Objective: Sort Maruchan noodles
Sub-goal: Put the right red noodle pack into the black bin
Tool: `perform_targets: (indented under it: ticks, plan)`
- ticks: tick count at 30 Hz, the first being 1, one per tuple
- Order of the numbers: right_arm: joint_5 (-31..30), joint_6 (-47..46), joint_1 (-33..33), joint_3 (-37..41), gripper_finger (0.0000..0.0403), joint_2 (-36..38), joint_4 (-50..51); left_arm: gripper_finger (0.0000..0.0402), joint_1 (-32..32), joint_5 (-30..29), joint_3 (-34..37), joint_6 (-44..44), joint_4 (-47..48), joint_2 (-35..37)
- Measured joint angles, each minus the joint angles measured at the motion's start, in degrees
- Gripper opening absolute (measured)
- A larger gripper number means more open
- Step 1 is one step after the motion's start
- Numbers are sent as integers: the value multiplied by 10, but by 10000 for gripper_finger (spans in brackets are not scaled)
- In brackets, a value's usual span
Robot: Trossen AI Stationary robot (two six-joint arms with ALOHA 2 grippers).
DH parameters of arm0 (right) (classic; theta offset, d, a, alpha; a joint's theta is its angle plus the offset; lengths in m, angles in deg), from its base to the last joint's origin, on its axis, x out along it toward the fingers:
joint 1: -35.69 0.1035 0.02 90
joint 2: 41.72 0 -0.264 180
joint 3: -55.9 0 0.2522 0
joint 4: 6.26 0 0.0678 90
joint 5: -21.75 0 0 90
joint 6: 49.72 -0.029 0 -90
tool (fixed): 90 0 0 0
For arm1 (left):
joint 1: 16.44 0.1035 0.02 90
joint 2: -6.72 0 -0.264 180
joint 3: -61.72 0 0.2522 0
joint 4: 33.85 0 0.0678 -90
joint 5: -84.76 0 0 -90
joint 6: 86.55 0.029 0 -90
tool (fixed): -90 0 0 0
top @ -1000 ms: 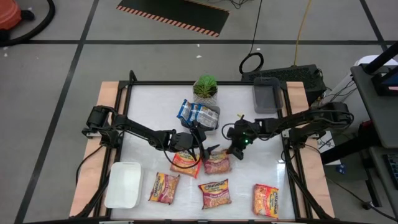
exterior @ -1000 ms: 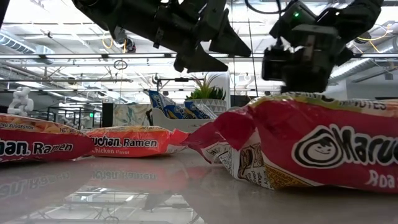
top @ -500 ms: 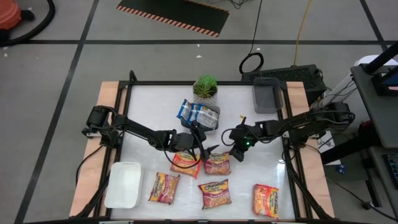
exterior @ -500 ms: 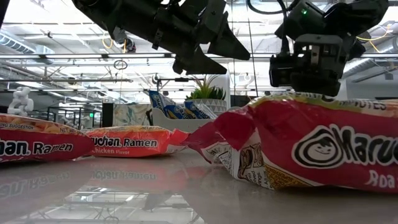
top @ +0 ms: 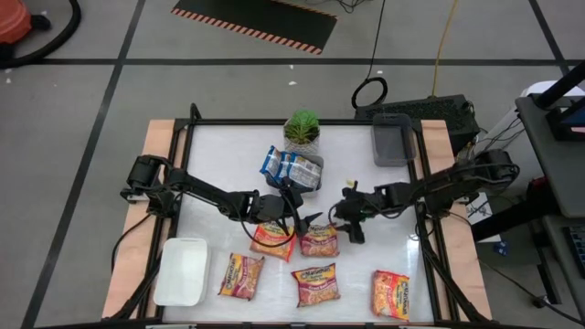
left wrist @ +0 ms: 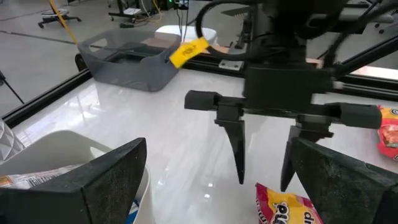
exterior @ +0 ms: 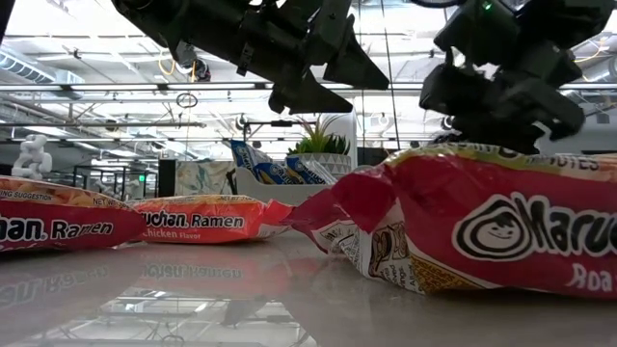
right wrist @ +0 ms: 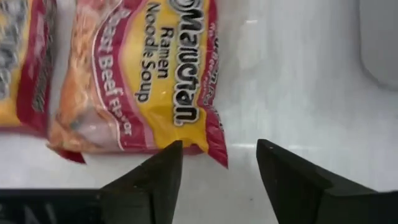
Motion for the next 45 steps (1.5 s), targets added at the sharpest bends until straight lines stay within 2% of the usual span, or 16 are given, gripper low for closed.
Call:
perform_targets:
  ticks: [6,13,19,23,27,33,39,45]
  plan:
    - [0,86,11,36,196,0,-62,399,0,0,0,1,5,0]
    - [7,172,12,117,166,0,-255,399,0,0,0,-2,4,0]
    - [17,174,11,164,115,0,-294,399,3,0,0,-3,-4,0]
    - [15,151,11,180,96,0,-327,399,5,0,0,-3,-10,0]
    - [0,143,11,180,99,0,-340,399,6,0,0,-3,-13,0]
    - [-17,126,11,180,131,-8,-347,399,8,0,0,-3,-17,0]
    - [-16,160,14,169,143,-91,-419,399,8,0,0,-5,-27,0]
    - [-13,189,6,149,126,-155,-443,399,8,0,0,-7,-26,0]
